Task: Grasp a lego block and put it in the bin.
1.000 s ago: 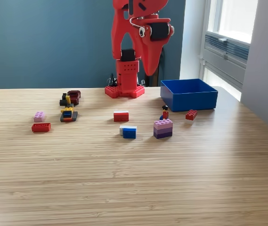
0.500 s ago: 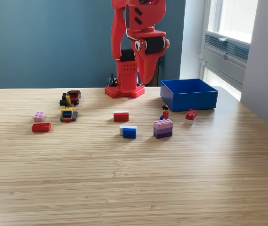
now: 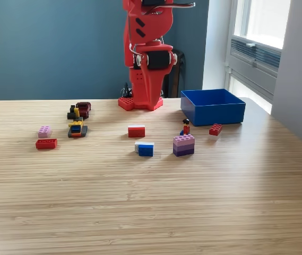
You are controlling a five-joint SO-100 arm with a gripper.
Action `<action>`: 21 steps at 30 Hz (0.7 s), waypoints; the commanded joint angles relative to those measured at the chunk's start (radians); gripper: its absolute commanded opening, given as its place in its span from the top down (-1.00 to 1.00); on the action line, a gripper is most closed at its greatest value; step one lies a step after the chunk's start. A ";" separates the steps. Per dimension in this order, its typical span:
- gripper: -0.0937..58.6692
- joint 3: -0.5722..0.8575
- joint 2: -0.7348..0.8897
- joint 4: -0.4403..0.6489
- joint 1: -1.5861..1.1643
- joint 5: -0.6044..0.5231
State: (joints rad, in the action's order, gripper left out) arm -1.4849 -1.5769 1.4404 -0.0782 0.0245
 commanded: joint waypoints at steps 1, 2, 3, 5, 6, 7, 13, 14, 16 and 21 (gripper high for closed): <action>0.43 -0.026 -0.078 -0.075 0.014 -0.075; 0.35 -0.034 -0.077 -0.089 0.015 -0.087; 0.27 -0.040 -0.077 -0.101 0.020 -0.098; 0.12 -0.046 -0.075 -0.126 0.031 -0.117; 0.06 -0.046 -0.064 -0.135 0.037 -0.126; 0.03 -0.038 -0.048 -0.135 0.044 -0.132; 0.02 0.029 0.123 -0.135 0.055 -0.169; 0.02 0.038 0.144 -0.135 0.054 -0.175; 0.03 0.055 0.184 -0.135 0.052 -0.181; 0.07 0.084 0.256 -0.135 0.057 -0.183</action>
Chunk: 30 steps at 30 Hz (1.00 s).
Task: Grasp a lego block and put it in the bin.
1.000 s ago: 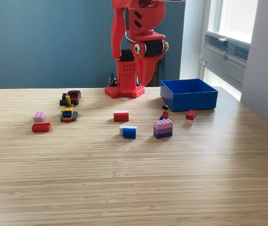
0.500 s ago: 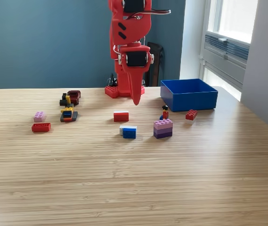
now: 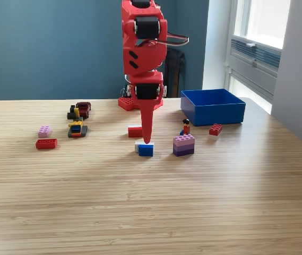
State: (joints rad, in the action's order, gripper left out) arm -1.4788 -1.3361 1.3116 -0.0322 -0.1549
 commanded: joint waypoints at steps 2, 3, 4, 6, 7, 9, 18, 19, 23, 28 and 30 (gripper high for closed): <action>0.07 0.086 0.037 -0.006 0.012 -0.002; 0.08 0.091 0.046 -0.006 0.012 -0.002; 0.09 0.094 0.054 -0.006 0.012 -0.002; 0.10 0.098 0.067 -0.011 0.012 -0.005; 0.10 0.100 0.072 -0.012 0.012 -0.006; 0.11 0.104 0.087 -0.014 0.012 -0.006; 0.33 0.192 0.193 -0.012 0.035 -0.011; 0.42 0.201 0.201 -0.012 0.040 -0.012; 0.85 0.213 0.209 -0.012 0.046 -0.021; 0.99 0.213 0.206 -0.011 0.044 -0.025; 0.99 0.219 0.204 -0.006 0.043 -0.026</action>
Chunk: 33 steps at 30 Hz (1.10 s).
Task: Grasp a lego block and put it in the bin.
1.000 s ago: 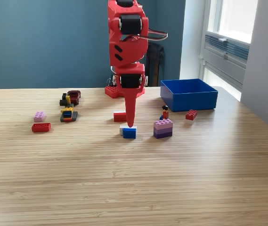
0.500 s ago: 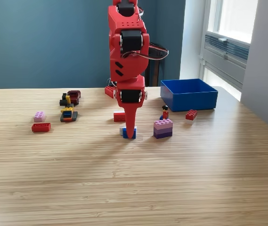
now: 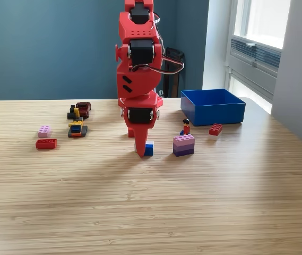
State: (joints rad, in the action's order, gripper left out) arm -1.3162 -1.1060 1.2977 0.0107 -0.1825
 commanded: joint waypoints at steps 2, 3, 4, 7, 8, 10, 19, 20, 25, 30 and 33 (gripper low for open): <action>0.99 0.060 -0.028 0.017 -0.002 0.002; 0.99 0.061 -0.029 0.026 -0.002 0.002; 0.99 0.064 -0.031 0.038 -0.002 0.002; 0.99 0.092 -0.032 0.087 -0.006 0.002; 0.99 0.109 -0.034 0.110 -0.009 0.002; 0.99 0.156 -0.035 0.163 -0.021 0.002; 1.00 0.477 -0.097 0.425 -0.158 0.012; 1.00 0.471 -0.126 0.428 -0.179 0.012; 1.00 0.420 -0.288 0.448 -0.328 0.018; 1.00 0.313 -0.402 0.449 -0.537 0.015; 1.00 0.255 -0.416 0.449 -0.684 0.014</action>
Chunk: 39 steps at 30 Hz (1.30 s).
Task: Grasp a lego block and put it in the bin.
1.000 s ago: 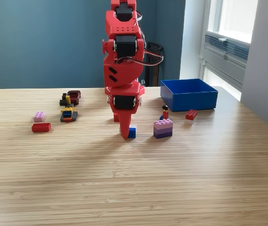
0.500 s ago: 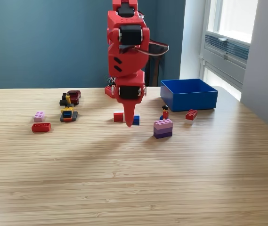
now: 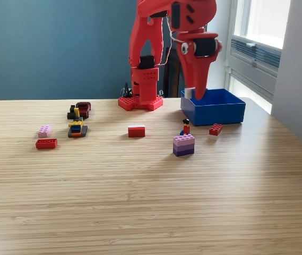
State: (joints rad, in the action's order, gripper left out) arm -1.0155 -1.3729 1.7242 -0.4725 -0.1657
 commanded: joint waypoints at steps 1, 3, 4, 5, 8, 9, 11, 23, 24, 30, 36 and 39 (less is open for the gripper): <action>1.00 -0.063 -0.149 0.023 -0.252 -0.003; 1.00 -0.092 -0.149 0.023 -0.347 -0.003; 1.00 -0.101 -0.149 0.023 -0.391 -0.003; 1.00 -0.109 -0.149 0.023 -0.433 -0.006; 1.00 -0.132 -0.149 0.023 -0.545 -0.015; 1.00 -0.143 -0.147 0.023 -0.581 -0.015; 1.00 -0.175 -0.146 0.021 -0.634 -0.003; 0.40 -0.227 -0.146 0.021 -0.670 0.074; 0.32 -0.229 -0.146 0.021 -0.670 0.074; 0.19 -0.224 -0.146 0.021 -0.672 0.072; 0.73 -0.160 -0.146 0.021 -0.603 0.060; 0.88 -0.109 -0.146 0.018 -0.497 0.038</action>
State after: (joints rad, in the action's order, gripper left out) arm -1.2257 -1.4082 1.7242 -1.0830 -0.1089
